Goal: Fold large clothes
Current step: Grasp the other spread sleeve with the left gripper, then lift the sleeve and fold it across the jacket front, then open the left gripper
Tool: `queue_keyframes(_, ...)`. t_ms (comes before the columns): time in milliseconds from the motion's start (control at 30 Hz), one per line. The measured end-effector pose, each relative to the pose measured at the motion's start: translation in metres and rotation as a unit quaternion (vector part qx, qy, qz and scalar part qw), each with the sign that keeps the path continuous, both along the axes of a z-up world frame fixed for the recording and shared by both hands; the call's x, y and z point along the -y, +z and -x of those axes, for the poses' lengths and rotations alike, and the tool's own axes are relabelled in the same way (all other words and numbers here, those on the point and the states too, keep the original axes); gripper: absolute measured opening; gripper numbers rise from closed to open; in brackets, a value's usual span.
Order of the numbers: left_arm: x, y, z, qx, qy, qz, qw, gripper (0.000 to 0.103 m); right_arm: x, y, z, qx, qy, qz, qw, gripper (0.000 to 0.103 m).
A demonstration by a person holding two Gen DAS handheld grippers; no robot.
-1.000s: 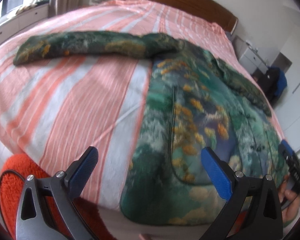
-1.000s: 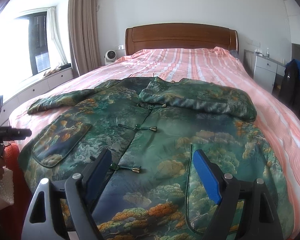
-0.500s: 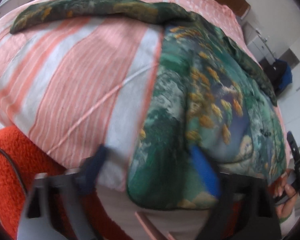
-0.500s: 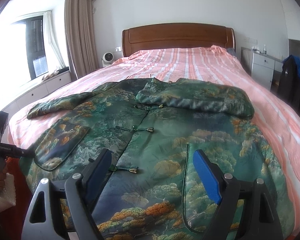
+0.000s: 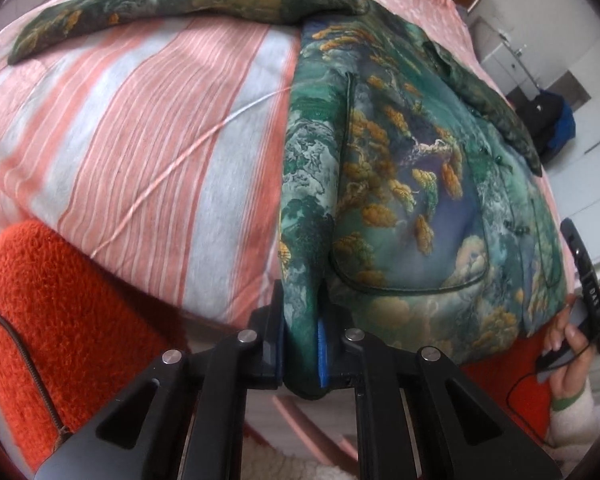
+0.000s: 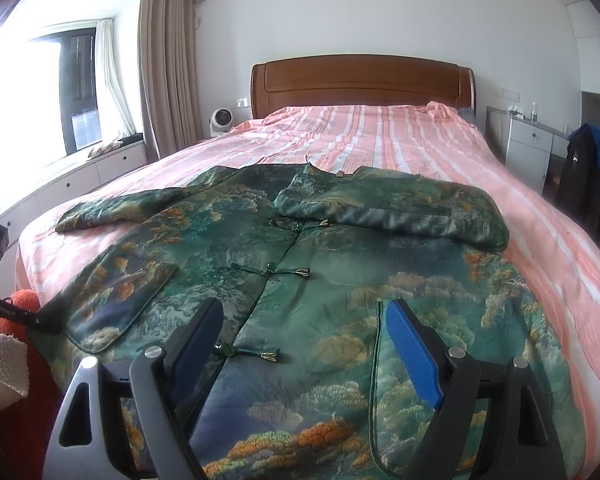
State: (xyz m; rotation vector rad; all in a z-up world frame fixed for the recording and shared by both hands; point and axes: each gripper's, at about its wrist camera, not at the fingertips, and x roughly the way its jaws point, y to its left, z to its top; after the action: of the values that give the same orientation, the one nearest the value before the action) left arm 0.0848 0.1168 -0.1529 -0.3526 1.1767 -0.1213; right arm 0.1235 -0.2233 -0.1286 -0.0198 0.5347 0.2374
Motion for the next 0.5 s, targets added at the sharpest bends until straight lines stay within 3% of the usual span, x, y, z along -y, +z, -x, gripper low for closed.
queue_keyframes(100,0.003,0.0,-0.004,-0.001,-0.004,-0.007,1.0,0.011,0.002,-0.002,-0.004,-0.007,0.001,-0.003,1.0,0.083)
queue_keyframes(233,0.006,0.002,-0.006,-0.001,0.012,-0.038,0.9992,0.04,0.003,-0.002,-0.005,-0.002,0.002,0.0,1.0,0.083)
queue_keyframes(333,-0.006,0.025,-0.003,0.03,0.026,-0.043,0.9983,0.06,0.004,-0.003,-0.005,-0.003,0.0,-0.005,1.0,0.083)
queue_keyframes(367,-0.014,0.038,-0.005,0.046,0.035,-0.039,0.9976,0.064,0.003,-0.003,-0.003,-0.001,0.001,-0.003,1.0,0.083)
queue_keyframes(467,-0.049,0.068,-0.018,0.099,0.076,-0.013,0.9922,0.088,0.002,-0.003,-0.004,0.0,0.002,0.0,1.0,0.083)
queue_keyframes(500,-0.065,0.076,-0.026,0.117,0.099,0.002,0.9881,0.092,0.002,-0.004,-0.004,-0.001,0.002,0.0,1.0,0.083)
